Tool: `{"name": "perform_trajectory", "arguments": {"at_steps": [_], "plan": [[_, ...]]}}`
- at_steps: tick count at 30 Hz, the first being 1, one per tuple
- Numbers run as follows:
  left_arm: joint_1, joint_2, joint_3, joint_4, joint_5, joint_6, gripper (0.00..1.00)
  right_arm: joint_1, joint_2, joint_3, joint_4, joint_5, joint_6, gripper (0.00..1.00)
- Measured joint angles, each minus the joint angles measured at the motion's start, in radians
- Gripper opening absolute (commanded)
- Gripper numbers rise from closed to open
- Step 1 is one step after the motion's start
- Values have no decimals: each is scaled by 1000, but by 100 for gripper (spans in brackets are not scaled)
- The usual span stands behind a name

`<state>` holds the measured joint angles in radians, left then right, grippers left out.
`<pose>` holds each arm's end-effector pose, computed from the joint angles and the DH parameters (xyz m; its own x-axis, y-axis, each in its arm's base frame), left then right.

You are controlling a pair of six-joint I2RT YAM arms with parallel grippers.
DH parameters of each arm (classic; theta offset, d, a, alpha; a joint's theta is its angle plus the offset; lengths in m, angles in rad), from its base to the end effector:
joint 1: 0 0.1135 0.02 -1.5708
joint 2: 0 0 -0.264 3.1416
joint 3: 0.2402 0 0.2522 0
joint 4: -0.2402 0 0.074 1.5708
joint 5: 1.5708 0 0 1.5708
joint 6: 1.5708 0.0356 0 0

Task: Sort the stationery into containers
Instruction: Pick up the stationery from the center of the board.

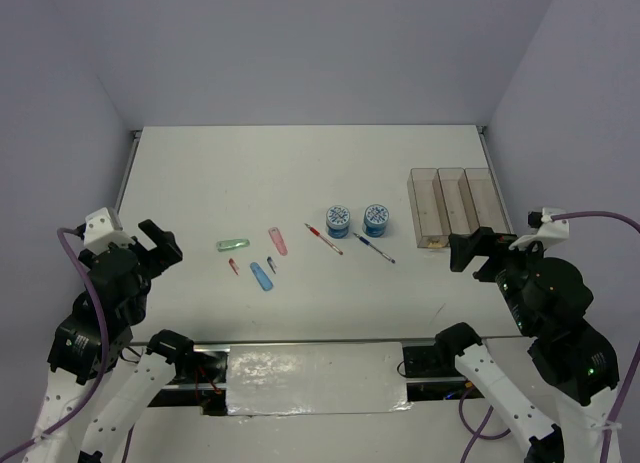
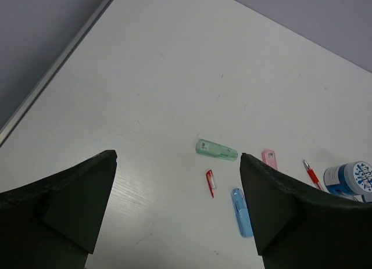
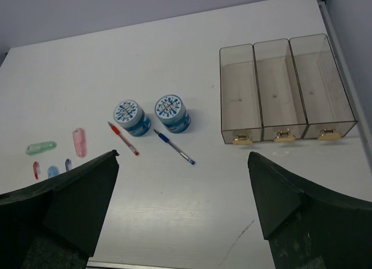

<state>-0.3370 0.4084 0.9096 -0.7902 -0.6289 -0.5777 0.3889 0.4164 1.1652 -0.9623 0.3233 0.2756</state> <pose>0.0657 -0.0008 0.3594 -0.0807 -0.4396 -0.8945 -0.3687 0.8470 -0.3830 0.0251 -0.0020 0.4082 -0.2083 0.1935 -0.9587 -0.0161 0.9794 0.2012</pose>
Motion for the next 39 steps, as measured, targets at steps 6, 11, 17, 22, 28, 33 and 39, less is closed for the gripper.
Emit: {"name": "perform_trajectory", "arguments": {"at_steps": [6, 11, 17, 22, 28, 33, 39], "plan": [[0, 3, -1, 7, 7, 2, 99, -1, 0, 0, 6, -42, -4, 100], [0, 17, -1, 7, 9, 3, 99, -1, 26, -16, 46, -130, 12, 100], [0, 19, -3, 8, 10, 3, 99, -1, 224, -67, 140, -205, 85, 100], [0, 19, -19, 12, 19, 7, 99, 0, 456, -132, 233, -222, 122, 100], [0, 29, -22, 19, 37, 26, 99, 8, 741, -129, 315, -157, 119, 100], [0, 60, -22, 26, 50, 29, 99, 8, 957, -73, 364, -136, 97, 100], [0, 61, -26, 37, 60, 29, 99, 8, 1126, -16, 420, -122, 71, 100]]}}
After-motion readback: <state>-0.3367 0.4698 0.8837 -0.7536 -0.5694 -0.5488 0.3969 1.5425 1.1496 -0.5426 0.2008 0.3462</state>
